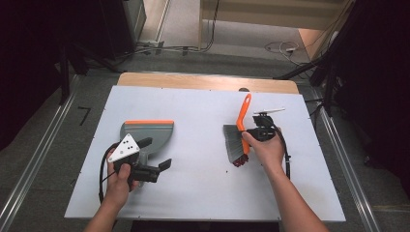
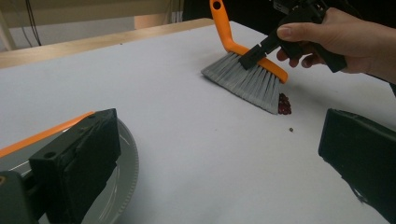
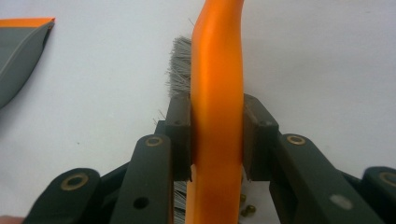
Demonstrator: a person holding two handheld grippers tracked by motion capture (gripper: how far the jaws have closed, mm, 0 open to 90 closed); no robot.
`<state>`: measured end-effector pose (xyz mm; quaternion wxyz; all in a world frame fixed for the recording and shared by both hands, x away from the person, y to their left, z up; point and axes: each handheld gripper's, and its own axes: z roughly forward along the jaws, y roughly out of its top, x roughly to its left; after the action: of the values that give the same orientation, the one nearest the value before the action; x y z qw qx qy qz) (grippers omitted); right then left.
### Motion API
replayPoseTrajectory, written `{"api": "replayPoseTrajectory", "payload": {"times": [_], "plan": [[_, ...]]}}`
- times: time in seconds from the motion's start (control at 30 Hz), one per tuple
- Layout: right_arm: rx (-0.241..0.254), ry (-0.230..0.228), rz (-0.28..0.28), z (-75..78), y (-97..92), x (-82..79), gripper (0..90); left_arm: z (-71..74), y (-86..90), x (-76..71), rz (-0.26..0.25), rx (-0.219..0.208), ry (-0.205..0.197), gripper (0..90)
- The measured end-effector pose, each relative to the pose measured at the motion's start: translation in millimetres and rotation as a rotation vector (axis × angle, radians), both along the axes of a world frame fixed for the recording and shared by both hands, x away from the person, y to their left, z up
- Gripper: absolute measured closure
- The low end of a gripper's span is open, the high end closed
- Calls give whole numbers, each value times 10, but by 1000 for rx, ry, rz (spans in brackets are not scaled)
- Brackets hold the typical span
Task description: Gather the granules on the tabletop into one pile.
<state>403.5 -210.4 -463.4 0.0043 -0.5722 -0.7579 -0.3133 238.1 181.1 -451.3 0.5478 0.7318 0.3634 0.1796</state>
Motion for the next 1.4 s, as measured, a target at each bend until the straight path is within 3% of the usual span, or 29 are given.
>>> {"api": "replayPoseTrajectory", "payload": {"times": [0.07,0.1,0.2,0.37,0.47,0.57,0.63,0.73,0.77,0.83,1.0,1.23,1.33,1.4], "plan": [[13,-8,2,8,-25,0,672,-1,-1,1,0,-1,0,0],[46,-29,27,16,-37,-6,673,-2,-1,2,0,-1,-1,0],[80,-51,61,67,-29,-31,678,-3,-4,8,3,-2,1,0],[79,-148,160,368,40,-142,680,-2,-6,10,3,0,2,0],[15,-213,257,542,78,-243,680,-1,-6,8,3,-2,0,0],[-28,-241,369,638,81,-374,681,1,0,7,5,-2,-1,0],[-55,-241,429,638,69,-441,681,3,0,6,4,-3,-2,0],[-135,-271,549,578,50,-575,680,9,-11,2,2,-1,0,0],[-171,-268,597,542,45,-631,681,9,-14,2,1,-1,-2,0],[-198,-260,654,493,38,-699,681,10,-22,4,0,-2,-3,0],[-197,-259,751,447,-1,-884,682,5,-32,7,0,-2,2,0],[-195,-211,808,369,38,-976,682,-1,-51,8,-3,-4,4,0],[-199,-181,835,299,87,-924,682,1,-56,5,-4,-1,4,0],[-216,-184,837,270,112,-875,682,3,-55,4,-3,-2,2,0]]}}
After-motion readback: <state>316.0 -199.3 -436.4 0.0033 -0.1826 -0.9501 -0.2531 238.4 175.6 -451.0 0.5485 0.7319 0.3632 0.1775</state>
